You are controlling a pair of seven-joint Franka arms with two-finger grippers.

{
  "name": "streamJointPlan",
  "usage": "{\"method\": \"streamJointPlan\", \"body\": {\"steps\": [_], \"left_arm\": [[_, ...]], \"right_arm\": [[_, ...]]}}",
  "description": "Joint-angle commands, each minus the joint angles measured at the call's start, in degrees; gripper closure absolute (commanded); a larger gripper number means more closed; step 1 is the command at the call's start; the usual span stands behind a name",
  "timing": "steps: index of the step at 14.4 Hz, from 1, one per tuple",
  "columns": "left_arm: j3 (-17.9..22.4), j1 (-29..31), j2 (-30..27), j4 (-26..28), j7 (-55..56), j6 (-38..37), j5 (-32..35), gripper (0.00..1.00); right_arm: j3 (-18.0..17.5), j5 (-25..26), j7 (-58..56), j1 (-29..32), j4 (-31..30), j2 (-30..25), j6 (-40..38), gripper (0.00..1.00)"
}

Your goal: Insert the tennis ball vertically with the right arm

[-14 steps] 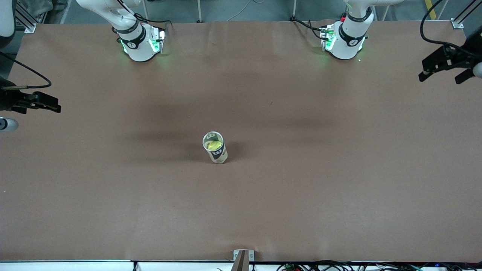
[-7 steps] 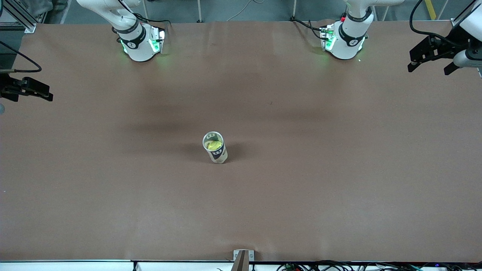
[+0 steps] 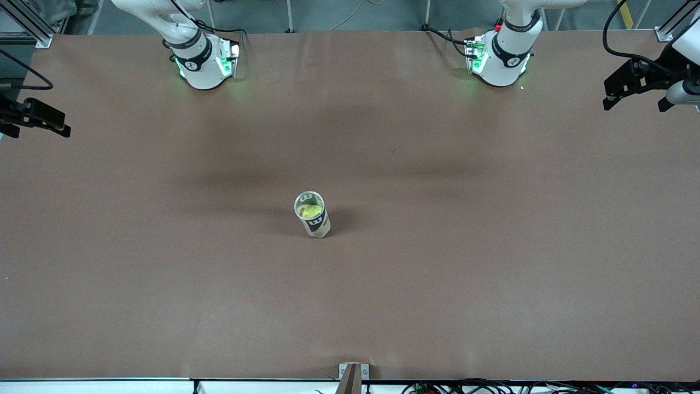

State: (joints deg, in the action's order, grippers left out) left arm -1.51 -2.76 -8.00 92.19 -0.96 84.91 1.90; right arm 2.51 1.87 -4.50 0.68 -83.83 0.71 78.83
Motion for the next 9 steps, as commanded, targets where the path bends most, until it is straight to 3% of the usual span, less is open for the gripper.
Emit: {"method": "streamJointPlan", "body": {"steps": [1,9], "left_arm": [[0.2,0.1,1.8,-2.7,-0.6,-0.4,0.6,0.00],[0.5,0.1,1.9,-3.2,-0.6,-0.4,-0.6,0.00]], "right_arm": [[-1.5,-0.8,0.5,1.0,-2.8,-3.6,0.0,0.00],[-1.1,-1.0,0.4,0.6,-2.7,-4.7,0.5,0.00]]}}
